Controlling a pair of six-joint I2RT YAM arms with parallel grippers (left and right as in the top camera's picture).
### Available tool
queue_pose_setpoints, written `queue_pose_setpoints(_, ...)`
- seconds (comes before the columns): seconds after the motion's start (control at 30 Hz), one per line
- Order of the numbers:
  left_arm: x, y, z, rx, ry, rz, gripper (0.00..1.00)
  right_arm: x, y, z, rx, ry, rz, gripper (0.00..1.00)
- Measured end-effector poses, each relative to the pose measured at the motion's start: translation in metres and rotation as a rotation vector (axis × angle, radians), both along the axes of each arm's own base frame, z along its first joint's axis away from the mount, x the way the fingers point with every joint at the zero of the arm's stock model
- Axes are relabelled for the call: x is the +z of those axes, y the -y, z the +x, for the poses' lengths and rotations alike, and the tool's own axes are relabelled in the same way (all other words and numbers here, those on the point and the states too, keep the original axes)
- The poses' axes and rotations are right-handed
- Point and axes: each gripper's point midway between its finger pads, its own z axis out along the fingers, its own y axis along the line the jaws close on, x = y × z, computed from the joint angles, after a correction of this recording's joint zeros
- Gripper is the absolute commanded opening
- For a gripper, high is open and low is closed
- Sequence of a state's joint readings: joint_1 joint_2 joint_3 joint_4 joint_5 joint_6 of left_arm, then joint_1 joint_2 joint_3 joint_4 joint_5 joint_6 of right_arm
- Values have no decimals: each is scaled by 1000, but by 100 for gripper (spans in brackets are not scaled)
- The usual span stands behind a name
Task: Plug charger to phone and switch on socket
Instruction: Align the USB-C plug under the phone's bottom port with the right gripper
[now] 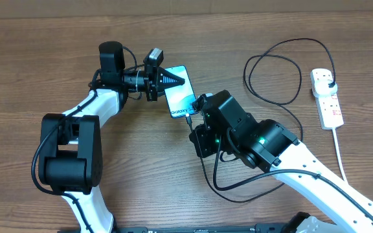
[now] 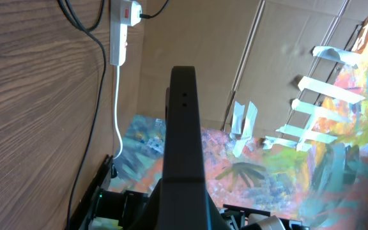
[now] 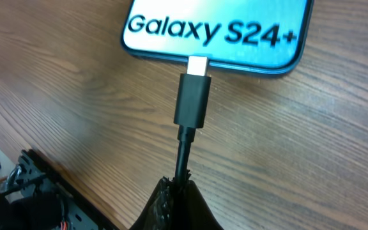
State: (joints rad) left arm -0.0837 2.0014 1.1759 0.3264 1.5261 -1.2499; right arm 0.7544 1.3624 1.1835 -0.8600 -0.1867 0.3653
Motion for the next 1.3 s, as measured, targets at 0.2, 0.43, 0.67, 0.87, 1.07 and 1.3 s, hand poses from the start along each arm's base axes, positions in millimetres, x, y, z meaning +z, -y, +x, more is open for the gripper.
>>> queue_pose_setpoints(0.2, 0, 0, 0, 1, 0, 0, 4, -2, 2, -2, 0, -10, -9, 4)
queue_pose_setpoints(0.43, 0, 0, 1, 4, 0, 2, 4, -1, 1, -1, 1, -5, -5, 4)
queue_pose_setpoints(0.67, -2, 0, 3, 20, 1, 11, 4, -1, 0, -2, 5, -10, 1, 4)
queue_pose_setpoints(0.87, -2, 0, 4, 20, 2, 11, 4, 1, -2, -1, 7, -2, 12, 4)
queue_pose_setpoints(1.07, -1, 0, 2, 12, 23, 6, 4, 2, -3, 0, 8, -1, 17, 4)
queue_pose_setpoints(1.3, -1, 0, 1, 5, 22, 2, 4, -1, -1, -4, 9, -16, 3, 4)
